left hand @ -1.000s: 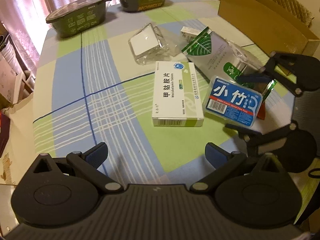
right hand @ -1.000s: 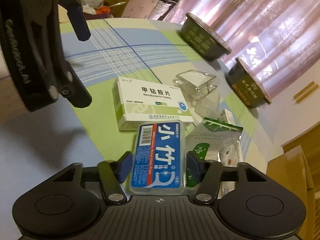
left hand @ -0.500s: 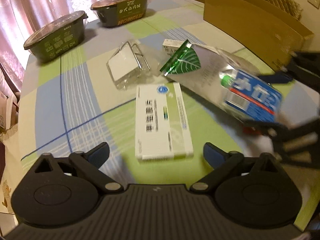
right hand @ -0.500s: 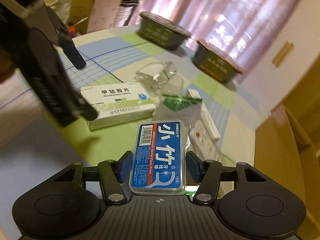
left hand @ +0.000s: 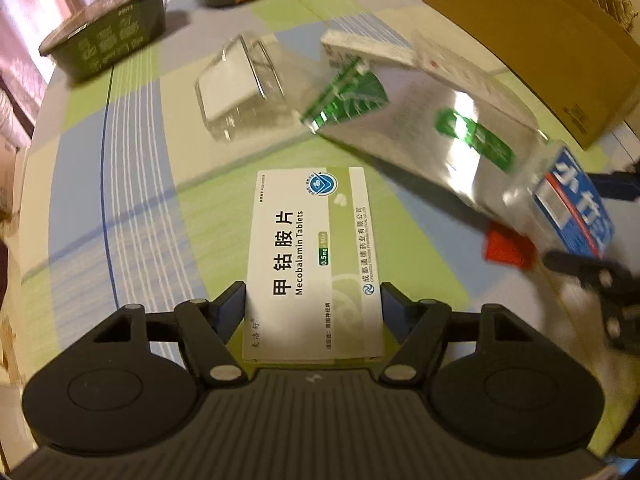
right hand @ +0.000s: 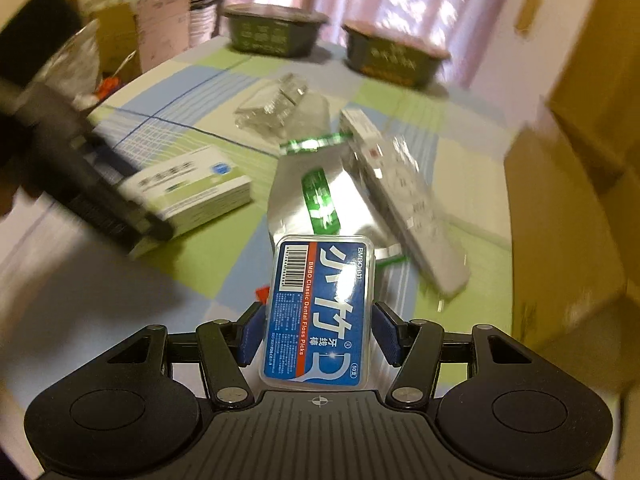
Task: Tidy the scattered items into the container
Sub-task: 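Grasp the white medicine box with the left gripper while the right holds the toothpick box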
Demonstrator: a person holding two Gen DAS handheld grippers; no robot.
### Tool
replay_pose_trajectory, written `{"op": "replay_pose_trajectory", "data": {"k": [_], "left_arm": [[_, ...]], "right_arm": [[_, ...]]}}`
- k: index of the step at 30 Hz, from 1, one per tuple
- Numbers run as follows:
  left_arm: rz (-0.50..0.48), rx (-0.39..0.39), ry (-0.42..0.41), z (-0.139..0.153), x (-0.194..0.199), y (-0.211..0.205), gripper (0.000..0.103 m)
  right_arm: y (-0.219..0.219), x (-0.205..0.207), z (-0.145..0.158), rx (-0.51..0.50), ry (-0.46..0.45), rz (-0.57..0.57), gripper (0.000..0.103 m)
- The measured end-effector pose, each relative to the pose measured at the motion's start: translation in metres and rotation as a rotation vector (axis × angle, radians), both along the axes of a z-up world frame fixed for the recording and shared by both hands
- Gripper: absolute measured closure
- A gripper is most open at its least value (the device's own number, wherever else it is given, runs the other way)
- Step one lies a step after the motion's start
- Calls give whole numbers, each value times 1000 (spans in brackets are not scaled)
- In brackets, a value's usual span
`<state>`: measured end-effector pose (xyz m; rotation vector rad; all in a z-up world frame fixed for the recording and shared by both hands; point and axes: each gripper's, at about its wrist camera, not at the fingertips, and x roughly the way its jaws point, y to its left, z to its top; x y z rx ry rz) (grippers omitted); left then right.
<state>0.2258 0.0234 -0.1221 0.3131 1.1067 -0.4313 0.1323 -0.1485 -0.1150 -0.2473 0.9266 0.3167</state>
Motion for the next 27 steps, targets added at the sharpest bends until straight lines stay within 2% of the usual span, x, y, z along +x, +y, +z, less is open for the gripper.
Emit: {"op": "replay_pose_trajectory", "data": {"k": [3, 5, 7, 13, 18, 20, 23, 27], "left_arm": [[0, 1, 49, 2, -26, -4, 34], [-11, -5, 64, 4, -39, -8, 21], [-13, 3, 66, 3, -45, -11, 18], [-5, 30, 53, 4, -30, -19, 18], [-19, 62, 68, -3, -15, -25, 19], [-19, 61, 69, -4, -11, -25, 21], [-19, 62, 74, -5, -8, -25, 32], [-21, 60, 89, -7, -6, -24, 34]], "right_arm": [[-13, -6, -1, 53, 79, -40, 43], [-19, -14, -4, 55, 108, -43, 43], [-26, -20, -7, 72, 136, -63, 43], [-40, -20, -18, 130, 192, -127, 43], [-41, -16, -23, 122, 195, -123, 43], [-41, -15, -24, 115, 186, -122, 43], [-39, -13, -25, 102, 176, -120, 43], [-37, -12, -26, 87, 171, -118, 43]]}}
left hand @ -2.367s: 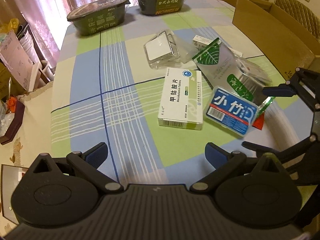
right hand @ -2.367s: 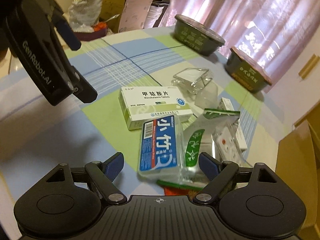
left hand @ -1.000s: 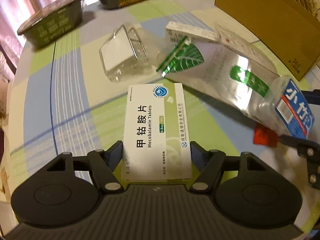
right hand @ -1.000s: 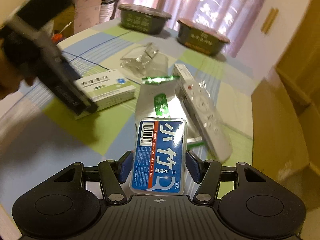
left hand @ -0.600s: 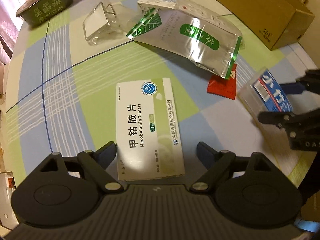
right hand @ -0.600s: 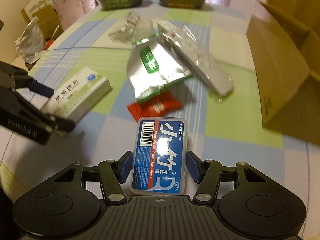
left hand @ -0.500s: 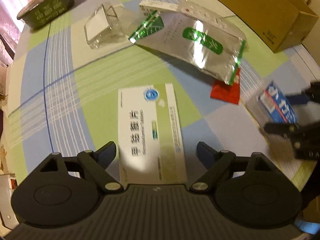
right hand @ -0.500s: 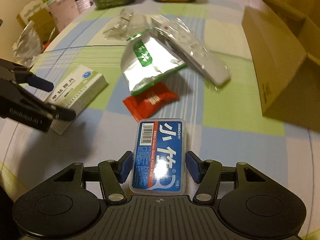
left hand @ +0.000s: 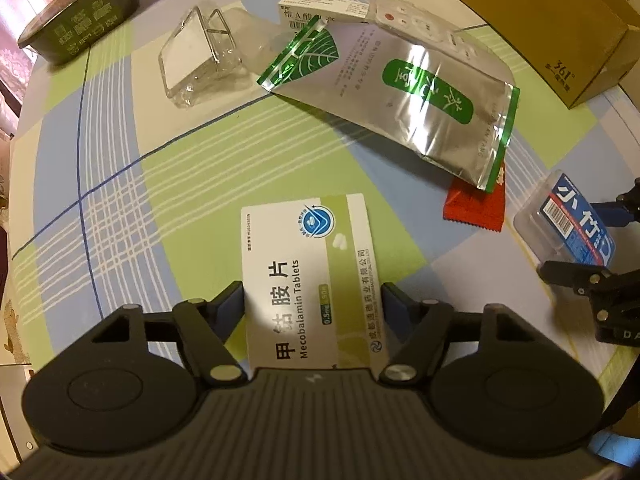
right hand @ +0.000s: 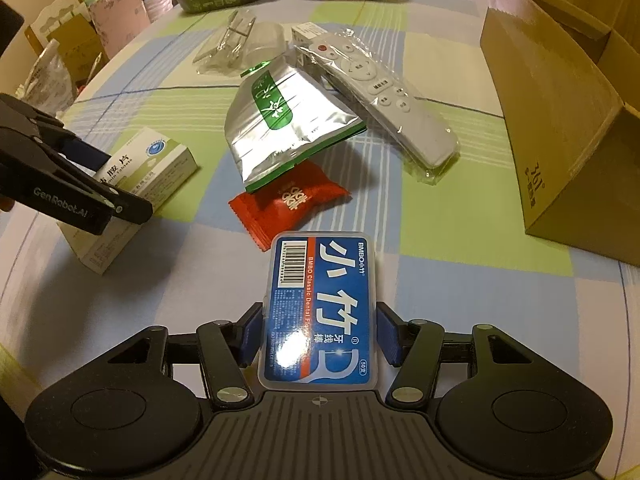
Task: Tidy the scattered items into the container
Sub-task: 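Grasp the white medicine box with the left gripper while the right holds the toothpick box, then carry the white box and toothpick box with both grippers over the cardboard box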
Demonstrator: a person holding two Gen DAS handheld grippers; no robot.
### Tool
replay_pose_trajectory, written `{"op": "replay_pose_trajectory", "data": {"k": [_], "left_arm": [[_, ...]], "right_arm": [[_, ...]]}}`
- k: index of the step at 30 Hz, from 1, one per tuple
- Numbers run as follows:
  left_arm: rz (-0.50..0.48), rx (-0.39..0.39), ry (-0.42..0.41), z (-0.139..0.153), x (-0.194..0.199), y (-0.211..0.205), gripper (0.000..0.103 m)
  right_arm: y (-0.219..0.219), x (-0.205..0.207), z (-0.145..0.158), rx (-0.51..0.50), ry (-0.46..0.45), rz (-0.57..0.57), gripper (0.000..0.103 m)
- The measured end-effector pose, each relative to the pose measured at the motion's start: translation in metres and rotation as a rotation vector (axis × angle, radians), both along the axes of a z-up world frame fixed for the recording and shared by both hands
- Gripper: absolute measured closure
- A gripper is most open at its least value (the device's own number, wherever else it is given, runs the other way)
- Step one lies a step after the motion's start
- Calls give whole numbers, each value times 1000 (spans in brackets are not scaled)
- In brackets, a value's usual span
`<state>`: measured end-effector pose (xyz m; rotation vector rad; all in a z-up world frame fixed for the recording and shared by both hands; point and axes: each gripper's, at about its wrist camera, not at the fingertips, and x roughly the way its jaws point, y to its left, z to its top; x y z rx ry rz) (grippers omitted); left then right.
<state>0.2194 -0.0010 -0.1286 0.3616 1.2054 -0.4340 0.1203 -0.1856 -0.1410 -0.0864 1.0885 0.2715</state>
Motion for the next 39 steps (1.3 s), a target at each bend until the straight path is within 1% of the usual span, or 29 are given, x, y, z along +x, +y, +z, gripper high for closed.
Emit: {"op": "replay_pose_trajectory", "data": {"k": [4, 11, 15, 20, 26, 29, 32, 36, 39], "left_arm": [[-4, -23, 9, 6, -8, 2, 35], [4, -46, -7, 28, -33, 1, 35], [-13, -62, -18, 45, -47, -9, 35], [-44, -79, -43, 66, -58, -32, 35], [-82, -123, -90, 94, -60, -72, 35], [-117, -150, -113, 108, -58, -98, 35], [-153, -164, -141, 122, -54, -129, 35], [-194, -182, -182, 139, -44, -173, 35], [-212, -217, -195, 151, -33, -206, 35]], "right_arm": [[-3, -1, 4, 20, -2, -12, 44], [-10, -11, 25, 36, -33, -36, 44], [-18, -20, 41, 38, -62, -58, 44], [-39, -30, 67, 36, -112, -99, 44], [-81, -31, 104, 23, -185, -167, 44], [-106, -27, 124, 31, -222, -193, 44], [-132, -21, 141, 17, -259, -211, 44], [-167, -3, 159, 5, -291, -245, 44], [-193, 13, 166, -3, -303, -270, 44]]}}
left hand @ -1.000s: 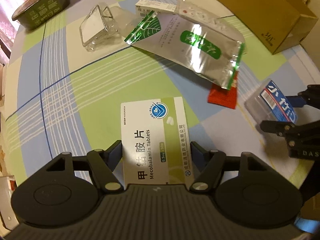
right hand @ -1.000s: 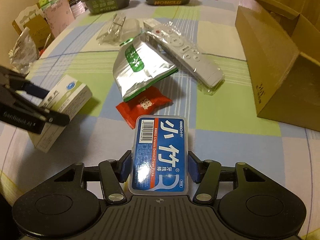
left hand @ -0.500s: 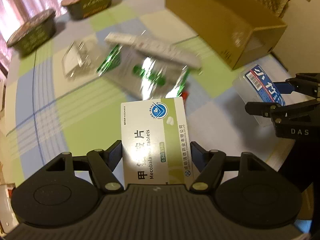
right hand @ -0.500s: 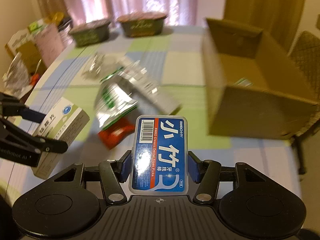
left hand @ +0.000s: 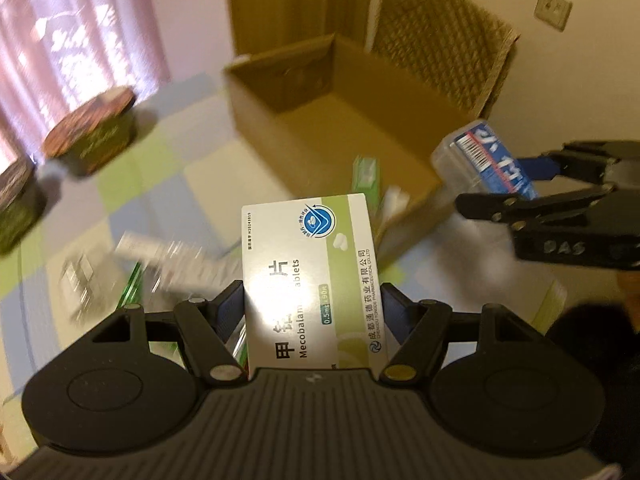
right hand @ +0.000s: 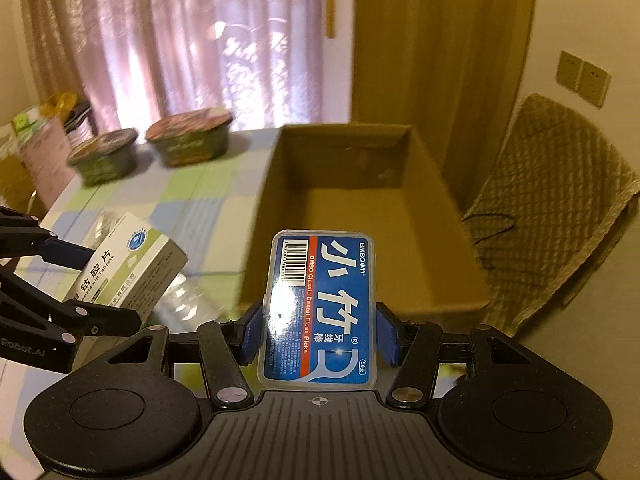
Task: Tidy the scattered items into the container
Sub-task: 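Carry the white box and toothpick box with both grippers over the cardboard box, then lower and release both boxes into the cardboard box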
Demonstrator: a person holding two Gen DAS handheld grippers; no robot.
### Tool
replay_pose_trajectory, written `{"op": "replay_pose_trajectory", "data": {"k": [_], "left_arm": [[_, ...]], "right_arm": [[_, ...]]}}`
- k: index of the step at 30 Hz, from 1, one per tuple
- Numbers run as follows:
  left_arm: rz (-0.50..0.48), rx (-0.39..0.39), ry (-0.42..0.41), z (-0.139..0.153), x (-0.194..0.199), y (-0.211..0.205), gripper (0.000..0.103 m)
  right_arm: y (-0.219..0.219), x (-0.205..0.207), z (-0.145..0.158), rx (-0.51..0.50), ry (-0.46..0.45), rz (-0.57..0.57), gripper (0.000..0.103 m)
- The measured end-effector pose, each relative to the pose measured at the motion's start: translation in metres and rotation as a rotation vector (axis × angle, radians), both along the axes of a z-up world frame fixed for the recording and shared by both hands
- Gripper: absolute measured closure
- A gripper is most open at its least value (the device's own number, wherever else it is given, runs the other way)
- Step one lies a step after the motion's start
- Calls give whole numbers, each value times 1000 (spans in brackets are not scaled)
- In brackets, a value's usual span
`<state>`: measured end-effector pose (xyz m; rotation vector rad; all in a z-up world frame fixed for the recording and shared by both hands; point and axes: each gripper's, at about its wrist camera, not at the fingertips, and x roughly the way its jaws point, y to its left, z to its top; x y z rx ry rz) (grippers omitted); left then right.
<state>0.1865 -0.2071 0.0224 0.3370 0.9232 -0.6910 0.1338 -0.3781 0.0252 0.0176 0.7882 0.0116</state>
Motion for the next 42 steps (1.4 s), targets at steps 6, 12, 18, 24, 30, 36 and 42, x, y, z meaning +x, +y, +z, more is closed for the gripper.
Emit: {"op": "replay_pose_trajectory", "data": {"k": [6, 12, 18, 24, 30, 36, 42], "left_arm": [[6, -63, 20, 7, 28, -45, 35], [15, -66, 30, 2, 50, -74, 35], [19, -64, 33, -6, 63, -90, 35], [25, -61, 34, -15, 76, -100, 35], [23, -85, 34, -16, 85, -107, 35], [21, -146, 74, -16, 92, -115, 35], [63, -172, 52, -12, 95, -108, 34]], "right_arm": [[-37, 25, -1, -5, 2, -23, 44], [-60, 40, -9, 9, 10, -27, 44], [-69, 50, -17, 23, 17, -32, 44], [-76, 58, -24, 33, 25, -41, 44], [-77, 62, -26, 36, 30, -43, 44], [-80, 63, -28, 34, 37, -53, 44], [-83, 62, -30, 31, 40, -63, 44]]}}
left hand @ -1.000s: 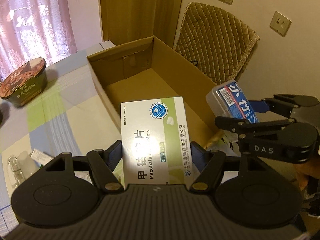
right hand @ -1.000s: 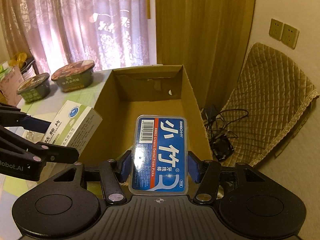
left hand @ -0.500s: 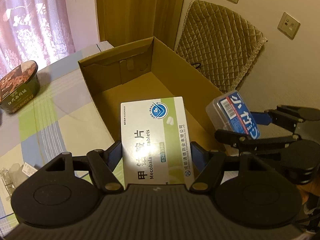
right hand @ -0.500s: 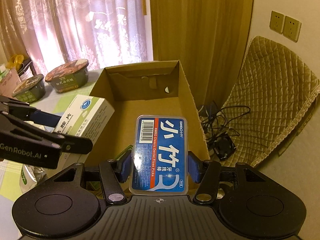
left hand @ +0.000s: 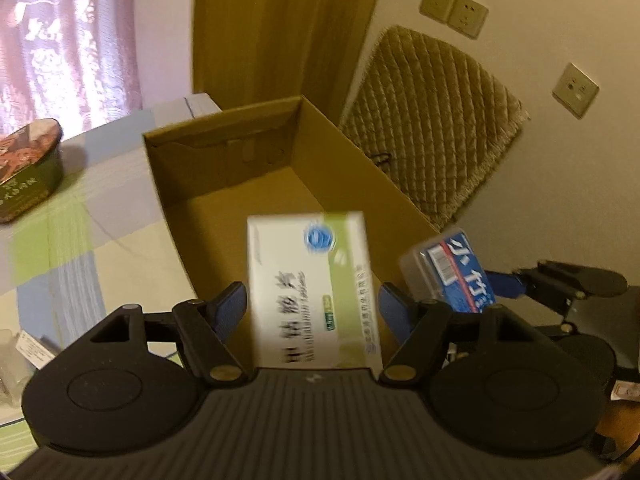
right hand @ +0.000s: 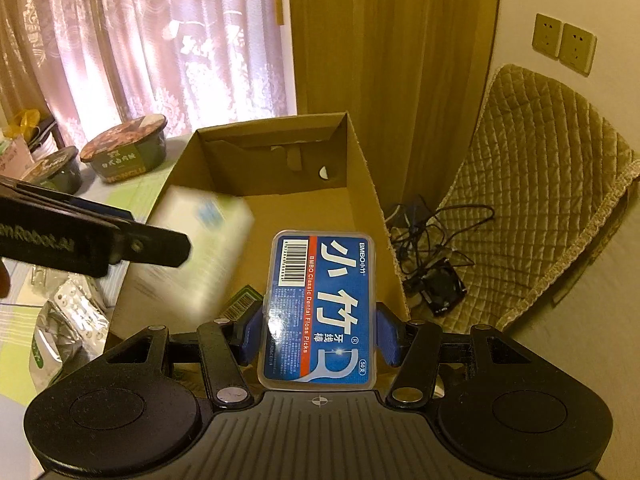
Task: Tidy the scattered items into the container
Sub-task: 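Lower and release both boxes into the cardboard box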
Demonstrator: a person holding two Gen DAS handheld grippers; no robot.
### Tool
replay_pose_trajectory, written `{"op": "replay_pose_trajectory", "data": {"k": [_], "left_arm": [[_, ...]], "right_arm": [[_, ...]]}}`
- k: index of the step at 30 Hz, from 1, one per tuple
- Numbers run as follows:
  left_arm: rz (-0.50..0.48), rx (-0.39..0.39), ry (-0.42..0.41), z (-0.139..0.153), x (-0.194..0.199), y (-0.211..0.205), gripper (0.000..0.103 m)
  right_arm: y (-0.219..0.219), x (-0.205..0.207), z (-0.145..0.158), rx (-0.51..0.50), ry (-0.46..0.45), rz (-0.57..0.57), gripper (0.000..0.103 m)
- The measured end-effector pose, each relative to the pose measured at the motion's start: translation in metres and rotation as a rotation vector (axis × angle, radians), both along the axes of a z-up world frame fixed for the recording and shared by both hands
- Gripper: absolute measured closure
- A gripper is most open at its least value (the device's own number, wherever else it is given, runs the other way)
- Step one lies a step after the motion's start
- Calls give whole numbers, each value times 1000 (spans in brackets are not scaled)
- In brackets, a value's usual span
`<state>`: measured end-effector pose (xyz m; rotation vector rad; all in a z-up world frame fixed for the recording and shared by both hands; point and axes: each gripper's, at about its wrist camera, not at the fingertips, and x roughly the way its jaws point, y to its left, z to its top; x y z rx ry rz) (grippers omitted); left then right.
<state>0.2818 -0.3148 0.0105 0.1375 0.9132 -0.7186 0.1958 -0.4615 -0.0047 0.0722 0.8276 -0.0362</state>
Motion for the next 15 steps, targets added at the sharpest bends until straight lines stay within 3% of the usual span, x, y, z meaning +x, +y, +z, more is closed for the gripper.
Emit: {"op": "replay_pose_trajectory", "data": {"k": [15], "left_arm": [[33, 24, -16, 3, -5, 35, 34]], "right_arm": [[10, 3, 1, -3, -2, 18, 44]]}}
